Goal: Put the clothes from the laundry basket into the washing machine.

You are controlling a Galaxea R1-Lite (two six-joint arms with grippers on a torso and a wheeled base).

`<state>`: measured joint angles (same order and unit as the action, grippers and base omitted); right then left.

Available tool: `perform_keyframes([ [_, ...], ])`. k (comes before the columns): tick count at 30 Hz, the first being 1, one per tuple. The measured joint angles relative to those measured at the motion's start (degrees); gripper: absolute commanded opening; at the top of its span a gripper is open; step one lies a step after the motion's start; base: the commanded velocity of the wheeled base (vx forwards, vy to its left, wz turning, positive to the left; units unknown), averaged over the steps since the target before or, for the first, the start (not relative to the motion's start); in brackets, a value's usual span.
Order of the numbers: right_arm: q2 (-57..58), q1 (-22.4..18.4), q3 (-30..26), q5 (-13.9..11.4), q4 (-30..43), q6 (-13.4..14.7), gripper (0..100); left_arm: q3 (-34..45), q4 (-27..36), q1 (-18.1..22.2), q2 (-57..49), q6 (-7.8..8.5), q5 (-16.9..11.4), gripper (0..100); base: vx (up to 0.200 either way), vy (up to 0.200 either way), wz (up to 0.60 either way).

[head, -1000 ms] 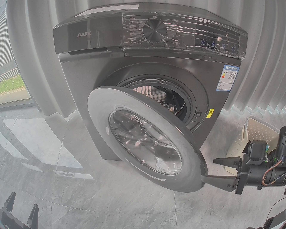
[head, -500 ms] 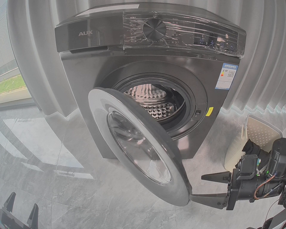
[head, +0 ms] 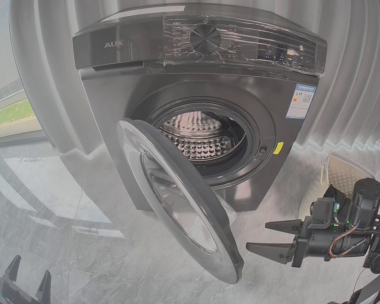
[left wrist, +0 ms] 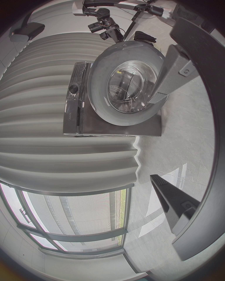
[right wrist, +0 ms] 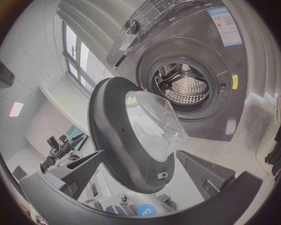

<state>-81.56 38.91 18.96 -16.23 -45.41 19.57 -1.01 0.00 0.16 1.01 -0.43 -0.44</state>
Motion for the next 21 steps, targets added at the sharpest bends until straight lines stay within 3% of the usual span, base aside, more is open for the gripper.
perform_keyframes([
  [5, -3.9, -0.1, 1.1, 2.3, -2.9, 2.0, 100, 0.0, 0.0, 0.0, 0.0, 0.00, 0.0, 100, -0.040, 0.000, 0.00],
  [9, -7.3, -0.1, 2.3, 7.1, -3.6, 3.6, 100, 0.0, 0.0, 0.0, 0.0, 0.02, 0.0, 100, 0.000, 0.000, 0.00],
  [15, -11.0, 1.1, 3.4, 7.7, -4.2, 4.0, 100, 0.0, 0.0, 0.0, 0.0, 0.02, 0.0, 100, 0.000, 0.000, 0.00],
  [21, -12.6, 5.5, 3.6, 7.8, -4.2, 4.5, 100, 0.0, 0.0, 0.0, 0.0, 0.00, 0.0, 100, 0.000, 0.000, 0.00],
])
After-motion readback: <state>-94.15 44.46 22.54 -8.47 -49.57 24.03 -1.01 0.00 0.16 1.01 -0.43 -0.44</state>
